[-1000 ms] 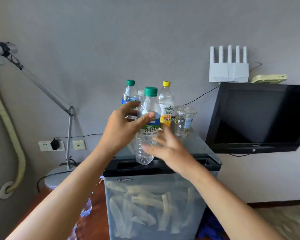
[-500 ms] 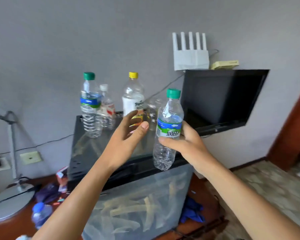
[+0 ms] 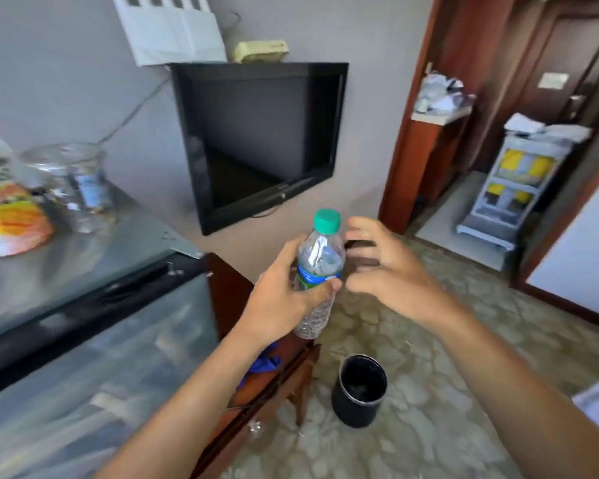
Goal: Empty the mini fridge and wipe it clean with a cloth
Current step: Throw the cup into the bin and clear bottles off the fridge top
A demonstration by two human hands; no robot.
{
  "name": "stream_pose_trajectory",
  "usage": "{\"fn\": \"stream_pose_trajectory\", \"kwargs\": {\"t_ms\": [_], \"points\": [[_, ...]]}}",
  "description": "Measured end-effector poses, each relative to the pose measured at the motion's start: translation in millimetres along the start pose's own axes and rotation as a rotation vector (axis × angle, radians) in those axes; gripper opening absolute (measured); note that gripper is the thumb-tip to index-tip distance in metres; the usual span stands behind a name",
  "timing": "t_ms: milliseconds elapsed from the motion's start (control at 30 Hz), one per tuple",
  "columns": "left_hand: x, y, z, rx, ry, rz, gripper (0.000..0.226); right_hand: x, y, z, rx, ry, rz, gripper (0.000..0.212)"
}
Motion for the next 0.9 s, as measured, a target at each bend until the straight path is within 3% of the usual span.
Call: {"fn": "stream_pose_trajectory", "kwargs": {"t_ms": [67, 133, 233, 333, 467, 700, 900], "points": [[9, 18, -40, 0.079, 0.062, 0.041, 0.078, -6, -24, 34, 0.010, -0.023, -0.070, 0.089], [14, 28, -86, 0.213, 0.106, 0.059, 0.079, -10, -55, 56, -0.144, 0.014, -0.090, 0.074], [22, 39, -143, 0.502, 0.088, 0.050, 0.075, -11, -115, 71, -0.314, 0.083, -0.142, 0.046], [34, 63, -196, 0.628, 0.123, 0.094, 0.081, -16, -180, 84, -0.366, 0.106, -0.193, 0.028], [47, 113, -246, 0.903, 0.170, 0.135, 0.101, -19, -263, 93, -0.423, 0.145, -0.269, 0.030], [57, 184, -284, 1.130, 0.237, 0.273, 0.092, -13, -407, 72, -0.615, 0.213, -0.371, 0.031], [97, 235, -293, 1.220, 0.306, 0.293, 0.094, 16, -498, 40, -0.581, 0.200, -0.497, 0.041]]}}
Point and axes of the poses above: each hand's wrist, its own x-axis towards the middle knuckle, its own z-axis out of the back of the hand, y = z × x, the point moved 3 cm from there along x, towards the middle knuckle, and after that the axes turned 8 degrees about z, right-handed, at the moved point
